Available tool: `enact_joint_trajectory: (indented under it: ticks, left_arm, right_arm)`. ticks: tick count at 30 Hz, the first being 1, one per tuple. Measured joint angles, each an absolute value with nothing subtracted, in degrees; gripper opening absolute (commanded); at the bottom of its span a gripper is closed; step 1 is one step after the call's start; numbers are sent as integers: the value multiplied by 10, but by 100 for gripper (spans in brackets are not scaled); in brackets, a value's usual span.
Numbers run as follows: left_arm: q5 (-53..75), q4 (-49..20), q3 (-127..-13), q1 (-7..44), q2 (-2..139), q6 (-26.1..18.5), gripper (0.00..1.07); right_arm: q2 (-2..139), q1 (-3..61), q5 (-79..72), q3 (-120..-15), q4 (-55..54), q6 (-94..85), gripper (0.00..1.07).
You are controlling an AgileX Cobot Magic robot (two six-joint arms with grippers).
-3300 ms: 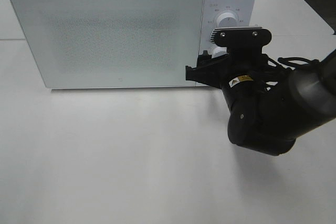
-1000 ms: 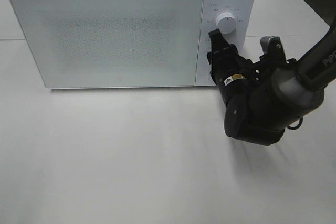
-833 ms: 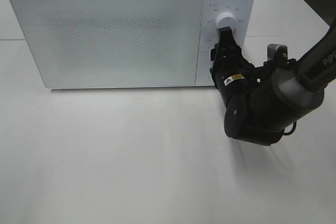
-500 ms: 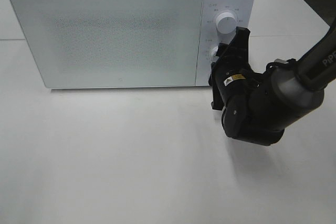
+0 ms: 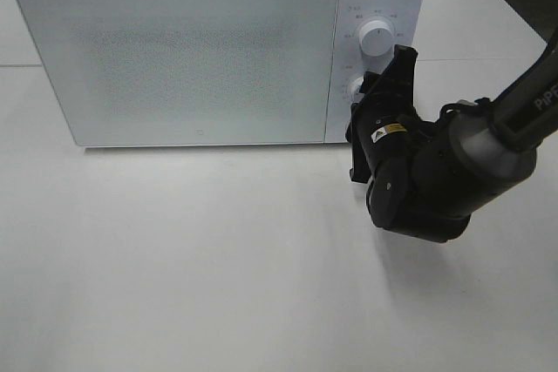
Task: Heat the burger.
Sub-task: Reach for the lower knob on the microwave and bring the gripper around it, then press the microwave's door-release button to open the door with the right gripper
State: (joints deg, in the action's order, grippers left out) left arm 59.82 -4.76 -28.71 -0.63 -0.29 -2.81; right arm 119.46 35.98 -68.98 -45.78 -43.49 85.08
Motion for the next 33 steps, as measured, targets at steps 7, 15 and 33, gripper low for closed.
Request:
enact_joint_trajectory:
  ticks: [7, 15, 33]
  left_arm:
    - [598, -48, -287, -6, -3, -28, 100]
    - [598, -48, -287, -6, -3, -28, 100]
    - [598, -48, -287, -6, -3, -28, 100]
  right_arm:
    - [1195, 360, -690, -458, -441, 819, 24]
    - [1195, 363, -690, -460, -447, 765, 48]
    - [1085, 365, -588, -354, -359, 568, 70]
